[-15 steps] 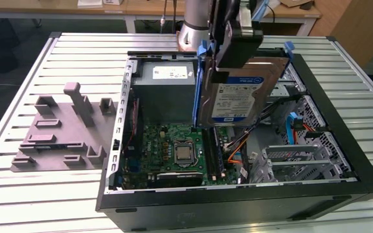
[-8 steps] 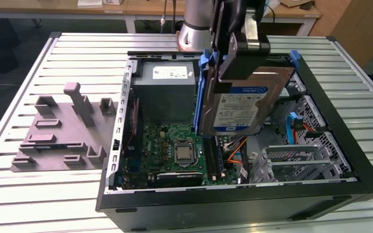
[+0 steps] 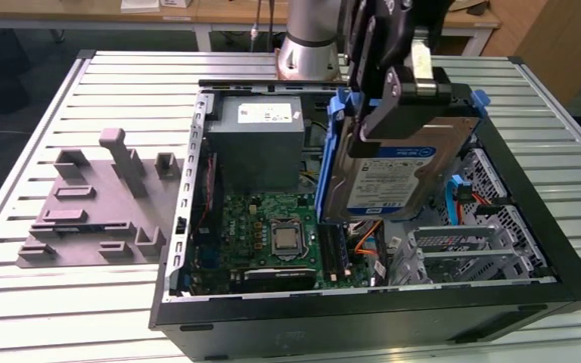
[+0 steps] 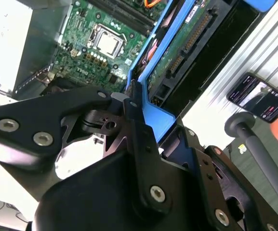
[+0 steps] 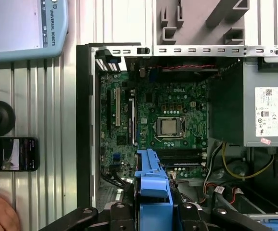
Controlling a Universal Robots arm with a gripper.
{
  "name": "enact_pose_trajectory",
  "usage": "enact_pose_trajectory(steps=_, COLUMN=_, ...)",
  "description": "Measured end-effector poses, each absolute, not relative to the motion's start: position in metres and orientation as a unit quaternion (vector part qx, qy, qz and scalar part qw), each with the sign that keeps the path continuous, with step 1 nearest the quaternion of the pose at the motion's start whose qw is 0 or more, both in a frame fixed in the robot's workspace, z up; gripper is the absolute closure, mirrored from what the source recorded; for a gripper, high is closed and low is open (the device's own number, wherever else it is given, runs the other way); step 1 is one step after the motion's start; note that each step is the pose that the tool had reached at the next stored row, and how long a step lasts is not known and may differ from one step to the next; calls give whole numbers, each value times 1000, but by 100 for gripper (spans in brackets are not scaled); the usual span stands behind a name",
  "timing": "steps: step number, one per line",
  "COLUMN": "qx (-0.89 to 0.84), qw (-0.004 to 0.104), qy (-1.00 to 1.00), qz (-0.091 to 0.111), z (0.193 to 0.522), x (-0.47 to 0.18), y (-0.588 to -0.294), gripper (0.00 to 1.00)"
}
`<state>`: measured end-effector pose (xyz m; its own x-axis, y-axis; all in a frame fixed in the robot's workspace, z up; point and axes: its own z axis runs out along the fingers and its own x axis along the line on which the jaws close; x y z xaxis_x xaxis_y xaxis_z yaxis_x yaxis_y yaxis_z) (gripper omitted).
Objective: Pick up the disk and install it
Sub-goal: 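Insert the disk into the insertion slot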
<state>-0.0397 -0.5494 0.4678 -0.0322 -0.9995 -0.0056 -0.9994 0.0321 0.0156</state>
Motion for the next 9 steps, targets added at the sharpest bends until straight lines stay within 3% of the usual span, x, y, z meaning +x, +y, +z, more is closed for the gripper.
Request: enact_pose_trajectory(steps=9, qx=696, qw=4, qy=-718, qz=-8, z=467, x=-29, y=-551, gripper=64)
